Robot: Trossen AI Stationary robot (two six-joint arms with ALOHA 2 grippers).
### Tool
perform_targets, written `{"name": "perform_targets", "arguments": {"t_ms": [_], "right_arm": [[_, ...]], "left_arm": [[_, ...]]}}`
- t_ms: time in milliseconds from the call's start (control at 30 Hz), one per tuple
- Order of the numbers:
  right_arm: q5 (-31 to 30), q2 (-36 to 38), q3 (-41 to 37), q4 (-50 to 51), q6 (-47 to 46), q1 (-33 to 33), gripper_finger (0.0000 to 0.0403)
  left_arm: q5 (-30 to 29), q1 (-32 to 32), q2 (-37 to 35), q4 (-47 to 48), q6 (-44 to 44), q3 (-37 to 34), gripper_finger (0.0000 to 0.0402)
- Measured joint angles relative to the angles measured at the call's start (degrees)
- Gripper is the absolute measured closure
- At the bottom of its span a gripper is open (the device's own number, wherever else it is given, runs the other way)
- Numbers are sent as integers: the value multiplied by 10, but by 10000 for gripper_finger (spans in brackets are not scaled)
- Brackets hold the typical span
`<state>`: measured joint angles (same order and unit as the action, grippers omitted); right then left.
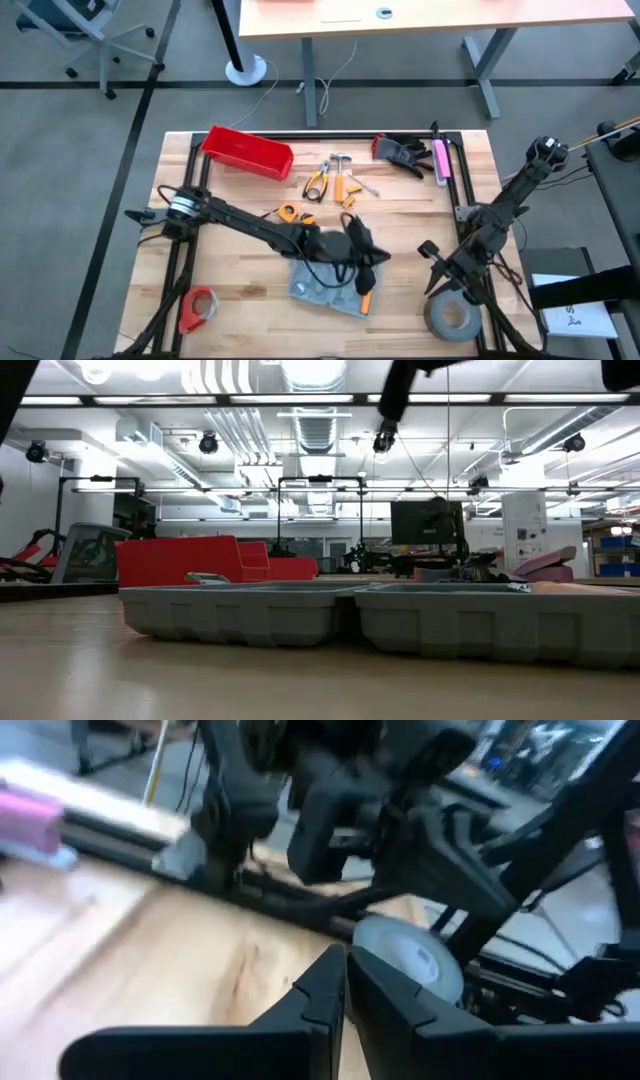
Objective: Prefit tool cases
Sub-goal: Put the transparent flathead screwdriver into the prefit tool case
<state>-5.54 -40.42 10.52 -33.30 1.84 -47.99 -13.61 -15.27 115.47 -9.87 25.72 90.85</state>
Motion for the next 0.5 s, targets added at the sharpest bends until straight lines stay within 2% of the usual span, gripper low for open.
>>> {"name": "perform_targets", "arguments": {"t_ms": [133, 367, 500], "right_arm": [[-9, 26, 0, 0, 7, 0, 380], [-88, 51, 2, 61, -31, 2, 380], [-107, 57, 4, 56, -37, 13, 380]], "left_arm": [[31, 18, -65, -72, -50, -77, 377], [48, 28, -177, -86, -189, -187, 379], [48, 27, -222, -114, -248, -236, 376]]}}
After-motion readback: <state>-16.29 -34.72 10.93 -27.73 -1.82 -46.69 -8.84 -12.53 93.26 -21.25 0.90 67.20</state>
